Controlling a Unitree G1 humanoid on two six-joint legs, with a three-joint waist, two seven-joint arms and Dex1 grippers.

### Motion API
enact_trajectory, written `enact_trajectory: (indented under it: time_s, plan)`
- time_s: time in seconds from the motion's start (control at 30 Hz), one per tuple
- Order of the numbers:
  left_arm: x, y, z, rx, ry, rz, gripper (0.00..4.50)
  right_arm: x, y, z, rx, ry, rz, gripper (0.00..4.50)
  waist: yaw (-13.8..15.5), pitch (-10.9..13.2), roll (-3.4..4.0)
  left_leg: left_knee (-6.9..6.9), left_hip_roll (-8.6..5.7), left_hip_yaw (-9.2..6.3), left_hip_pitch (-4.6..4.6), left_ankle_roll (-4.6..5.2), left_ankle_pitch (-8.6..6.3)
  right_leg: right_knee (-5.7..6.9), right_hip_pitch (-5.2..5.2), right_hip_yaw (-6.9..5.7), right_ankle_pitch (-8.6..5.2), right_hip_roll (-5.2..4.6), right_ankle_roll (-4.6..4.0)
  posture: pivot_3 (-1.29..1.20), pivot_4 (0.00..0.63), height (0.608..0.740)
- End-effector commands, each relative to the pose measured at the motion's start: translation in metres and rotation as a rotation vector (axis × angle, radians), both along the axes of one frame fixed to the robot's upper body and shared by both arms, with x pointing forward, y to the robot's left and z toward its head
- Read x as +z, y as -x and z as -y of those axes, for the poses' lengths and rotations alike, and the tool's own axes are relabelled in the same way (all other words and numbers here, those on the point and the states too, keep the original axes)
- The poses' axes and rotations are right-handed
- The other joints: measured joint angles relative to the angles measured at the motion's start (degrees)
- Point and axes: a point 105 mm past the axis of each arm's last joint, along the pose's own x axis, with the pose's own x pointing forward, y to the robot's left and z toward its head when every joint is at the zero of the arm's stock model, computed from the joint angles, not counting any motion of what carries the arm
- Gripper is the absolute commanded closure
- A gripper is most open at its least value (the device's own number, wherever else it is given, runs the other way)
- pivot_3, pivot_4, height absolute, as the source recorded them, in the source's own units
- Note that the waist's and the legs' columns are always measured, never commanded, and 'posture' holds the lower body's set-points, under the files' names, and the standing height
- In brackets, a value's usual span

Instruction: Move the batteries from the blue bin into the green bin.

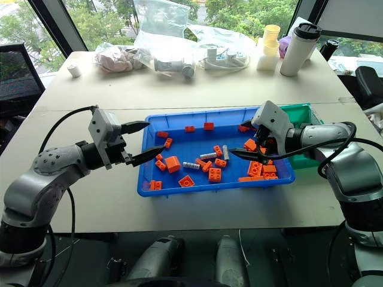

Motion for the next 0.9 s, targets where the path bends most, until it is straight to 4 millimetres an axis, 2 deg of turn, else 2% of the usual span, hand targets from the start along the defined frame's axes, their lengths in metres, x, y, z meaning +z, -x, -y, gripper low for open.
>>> enact_trajectory:
  time_s: [0.03,0.67,0.73,0.9]
  plan:
    - [0.012,0.003,0.003,-0.02,0.011,0.059,0.0,0.01,0.003,-0.003,0.018,0.014,0.042,0.01,0.0,0.0,0.0,0.0,0.0,0.0,0.0,0.0,0.0,0.0,0.0,0.0,0.0,0.0,0.0,0.0,0.15,0.74]
    - [0.014,0.002,0.002,-0.007,0.009,0.067,0.0,0.007,0.003,-0.012,0.063,0.029,0.037,0.01,0.0,0.0,0.0,0.0,0.0,0.0,0.0,0.0,0.0,0.0,0.0,0.0,0.0,0.0,0.0,0.0,0.15,0.74]
    - [0.014,0.002,0.002,-0.007,0.007,0.067,0.0,0.006,0.004,-0.017,0.086,0.029,0.036,0.01,-0.03,0.0,0.0,0.0,0.0,0.0,0.0,0.0,0.0,0.0,0.0,0.0,0.0,0.0,0.0,0.0,0.15,0.74]
    - [0.013,0.001,0.002,-0.01,0.005,0.066,0.0,0.001,0.003,-0.047,0.172,-0.011,0.017,0.01,-0.21,0.0,0.0,-0.01,0.03,0.0,0.01,0.0,0.0,0.0,0.0,0.0,0.0,0.0,0.0,0.0,0.15,0.74]
